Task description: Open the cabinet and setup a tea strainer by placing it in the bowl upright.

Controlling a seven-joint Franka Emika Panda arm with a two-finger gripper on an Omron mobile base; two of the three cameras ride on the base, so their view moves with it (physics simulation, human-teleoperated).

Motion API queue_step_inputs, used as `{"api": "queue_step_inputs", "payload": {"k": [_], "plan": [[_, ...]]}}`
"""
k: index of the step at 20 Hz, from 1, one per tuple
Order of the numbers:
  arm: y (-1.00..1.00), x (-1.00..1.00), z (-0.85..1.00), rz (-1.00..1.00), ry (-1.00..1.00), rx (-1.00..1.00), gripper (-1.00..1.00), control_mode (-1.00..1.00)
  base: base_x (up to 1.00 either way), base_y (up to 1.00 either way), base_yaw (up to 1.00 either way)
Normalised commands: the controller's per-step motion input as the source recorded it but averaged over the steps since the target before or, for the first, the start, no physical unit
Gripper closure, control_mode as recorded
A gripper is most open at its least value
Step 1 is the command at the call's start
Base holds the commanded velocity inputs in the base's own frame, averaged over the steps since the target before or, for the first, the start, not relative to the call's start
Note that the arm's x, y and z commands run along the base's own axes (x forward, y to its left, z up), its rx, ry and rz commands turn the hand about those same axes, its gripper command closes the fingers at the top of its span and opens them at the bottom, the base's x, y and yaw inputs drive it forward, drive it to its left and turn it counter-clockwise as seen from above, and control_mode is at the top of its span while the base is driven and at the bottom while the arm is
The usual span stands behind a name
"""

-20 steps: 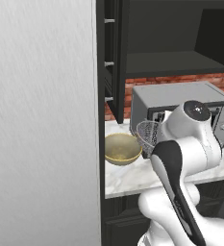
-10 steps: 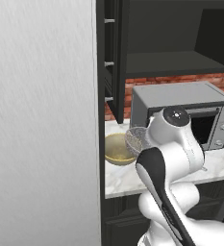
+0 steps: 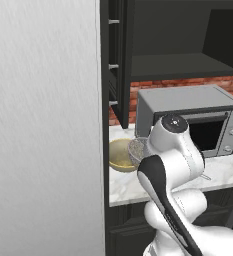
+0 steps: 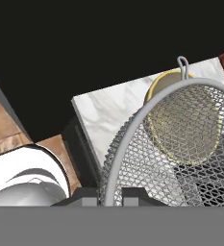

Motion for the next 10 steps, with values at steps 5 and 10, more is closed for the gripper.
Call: {"api": "queue_step_inputs", "payload": {"k": [5,10], "plan": [[0.00,0.40,-0.15,0.03,0.01,0.00,1.00,-1.00,0.00,0.00,0.00],[0.00,0.35,-0.15,0.01,0.04,0.00,1.00,-1.00,0.00,0.00,0.00]]}}
